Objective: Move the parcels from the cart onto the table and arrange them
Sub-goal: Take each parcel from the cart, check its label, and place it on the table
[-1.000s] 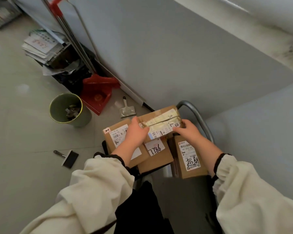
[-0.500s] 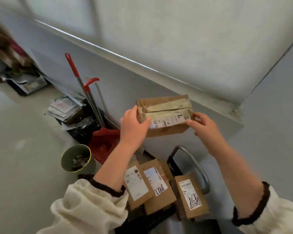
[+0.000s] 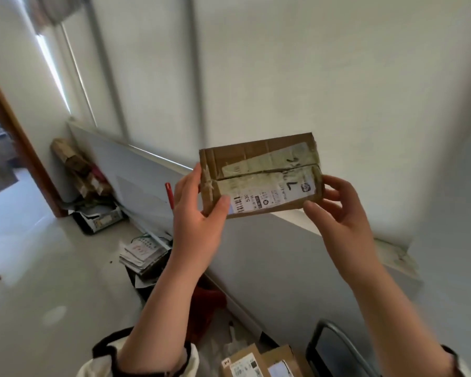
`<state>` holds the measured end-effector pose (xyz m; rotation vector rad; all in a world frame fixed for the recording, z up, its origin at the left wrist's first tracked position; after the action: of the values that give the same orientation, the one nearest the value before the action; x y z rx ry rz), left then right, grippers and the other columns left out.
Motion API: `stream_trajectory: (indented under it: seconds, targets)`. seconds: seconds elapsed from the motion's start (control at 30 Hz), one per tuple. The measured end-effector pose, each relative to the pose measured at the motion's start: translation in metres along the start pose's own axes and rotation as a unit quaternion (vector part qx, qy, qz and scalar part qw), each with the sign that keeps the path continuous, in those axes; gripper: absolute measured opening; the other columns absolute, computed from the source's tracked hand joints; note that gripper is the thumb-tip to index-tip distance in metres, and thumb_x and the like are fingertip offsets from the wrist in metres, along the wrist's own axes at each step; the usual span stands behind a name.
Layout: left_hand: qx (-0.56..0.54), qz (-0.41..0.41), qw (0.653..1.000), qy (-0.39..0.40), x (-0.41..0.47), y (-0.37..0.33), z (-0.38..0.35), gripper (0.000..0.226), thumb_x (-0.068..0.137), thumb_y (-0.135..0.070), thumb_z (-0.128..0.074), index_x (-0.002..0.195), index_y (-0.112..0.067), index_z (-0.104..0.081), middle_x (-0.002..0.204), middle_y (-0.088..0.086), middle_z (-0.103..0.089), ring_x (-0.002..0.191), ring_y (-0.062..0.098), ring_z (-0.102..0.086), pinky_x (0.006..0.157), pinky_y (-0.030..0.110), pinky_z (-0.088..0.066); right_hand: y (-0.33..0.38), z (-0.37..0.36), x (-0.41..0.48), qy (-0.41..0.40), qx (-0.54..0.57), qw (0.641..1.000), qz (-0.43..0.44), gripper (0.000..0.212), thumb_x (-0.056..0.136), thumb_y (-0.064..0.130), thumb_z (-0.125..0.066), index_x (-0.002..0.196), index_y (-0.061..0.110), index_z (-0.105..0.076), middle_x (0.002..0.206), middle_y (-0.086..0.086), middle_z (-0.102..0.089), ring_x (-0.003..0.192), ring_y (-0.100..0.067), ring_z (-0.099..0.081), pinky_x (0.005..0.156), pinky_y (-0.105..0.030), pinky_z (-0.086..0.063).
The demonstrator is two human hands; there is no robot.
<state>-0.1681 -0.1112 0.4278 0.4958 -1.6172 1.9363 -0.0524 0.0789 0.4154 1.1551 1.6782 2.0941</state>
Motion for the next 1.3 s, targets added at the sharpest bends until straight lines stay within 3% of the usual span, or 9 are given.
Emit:
stream_trajectory:
  seconds: [0.07,0.17,0.33,0.47,0.63,0.77,0.87,1.03,1.3]
  targets:
    - [-0.009,-0.012,1.0,-0.005,0.005,-0.007,0.001,0.063,0.087,-0.022,-0.062,0.143,-0.02,-0.035,0.135,-0.003,-0.041,0.122,-0.001,-0.041,0.101,0.016,-0.04,0.004,-0.001,0.005,-0.01,0.032,0.999,0.005,0.035,0.086,0.014,-0.062,0.115,0.031,-0.052,0.11,0.009,-0.06,0.098,-0.002,-0.062,0.078,-0.014,-0.048]
    - [0.046,-0.107,0.992,-0.039,0.002,-0.038,-0.004,0.071,0.084,-0.041,-0.054,0.146,-0.023,-0.024,0.141,-0.004,-0.041,0.13,0.013,-0.041,0.104,0.043,-0.042,-0.012,0.0,0.018,-0.036,0.137,0.989,-0.044,0.028,0.087,0.015,-0.062,0.109,0.03,-0.054,0.102,0.007,-0.063,0.09,-0.004,-0.064,0.074,-0.015,-0.05]
    - [0.295,-0.338,0.893,-0.027,-0.031,-0.1,-0.048,0.055,0.088,-0.039,-0.051,0.135,-0.013,-0.039,0.139,0.008,-0.05,0.121,0.03,-0.05,0.091,0.04,-0.045,-0.064,-0.018,0.021,-0.046,0.434,0.881,-0.184,0.023,0.087,0.002,-0.053,0.108,0.01,-0.057,0.094,-0.01,-0.068,0.079,-0.019,-0.067,0.07,-0.023,-0.058]
    - [0.334,-0.36,0.871,-0.001,-0.038,-0.102,-0.069,0.049,0.086,-0.035,-0.055,0.13,-0.015,-0.049,0.137,0.007,-0.053,0.119,0.031,-0.054,0.082,0.04,-0.049,-0.08,-0.021,0.014,-0.026,0.445,0.871,-0.206,0.027,0.088,0.001,-0.049,0.114,0.004,-0.056,0.089,-0.01,-0.065,0.068,-0.016,-0.067,0.055,-0.022,-0.055]
    - [0.312,-0.345,0.885,0.029,-0.033,-0.104,-0.072,0.05,0.087,-0.038,-0.05,0.13,-0.013,-0.054,0.137,0.007,-0.052,0.121,0.03,-0.053,0.087,0.039,-0.049,-0.082,-0.001,0.02,-0.071,0.47,0.858,-0.195,0.031,0.091,-0.001,-0.05,0.12,0.006,-0.052,0.1,-0.014,-0.065,0.081,-0.021,-0.068,0.071,-0.026,-0.059]
    - [0.115,-0.32,0.941,-0.001,-0.004,-0.095,-0.05,0.045,0.09,-0.026,-0.053,0.134,-0.021,-0.048,0.142,-0.001,-0.046,0.131,0.019,-0.044,0.107,0.028,-0.037,-0.043,0.022,0.021,-0.123,0.32,0.927,-0.151,0.01,0.091,0.009,-0.055,0.1,0.014,-0.051,0.1,-0.011,-0.065,0.09,-0.019,-0.065,0.085,-0.026,-0.055]
    - [-0.155,-0.116,0.981,0.014,0.029,-0.064,-0.027,0.05,0.089,-0.009,-0.06,0.122,-0.045,-0.05,0.132,-0.018,-0.054,0.123,0.003,-0.05,0.103,0.02,-0.04,0.014,0.036,0.018,-0.162,0.061,0.984,-0.05,0.02,0.085,0.02,-0.066,0.095,0.027,-0.05,0.099,0.003,-0.062,0.082,0.002,-0.063,0.068,-0.009,-0.047]
    - [-0.445,0.054,0.893,0.039,0.05,-0.002,-0.027,0.044,0.081,-0.009,-0.056,0.122,-0.023,-0.06,0.116,0.001,-0.067,0.117,0.021,-0.058,0.095,0.035,-0.049,0.08,0.007,0.004,-0.135,-0.196,0.961,0.142,0.046,0.081,0.024,-0.07,0.121,0.034,-0.051,0.09,0.024,-0.046,0.086,0.007,-0.053,0.068,-0.006,-0.039]
    - [-0.49,0.13,0.862,0.007,0.049,0.049,-0.023,0.053,0.089,0.002,-0.041,0.141,-0.006,-0.038,0.12,0.005,-0.064,0.121,0.023,-0.054,0.096,0.039,-0.047,0.081,-0.036,0.001,-0.085,-0.332,0.919,0.197,0.053,0.079,0.022,-0.073,0.127,0.011,-0.054,0.09,0.008,-0.044,0.071,-0.012,-0.049,0.057,-0.004,-0.028]
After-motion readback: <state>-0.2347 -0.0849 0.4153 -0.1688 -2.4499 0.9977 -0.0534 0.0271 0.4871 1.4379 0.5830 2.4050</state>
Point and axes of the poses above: each hand's wrist, its own x-axis towards the middle knuckle, its own z-axis out of the back of the hand, y = z × x, the point moved 6 cm from there along x, towards the middle knuckle
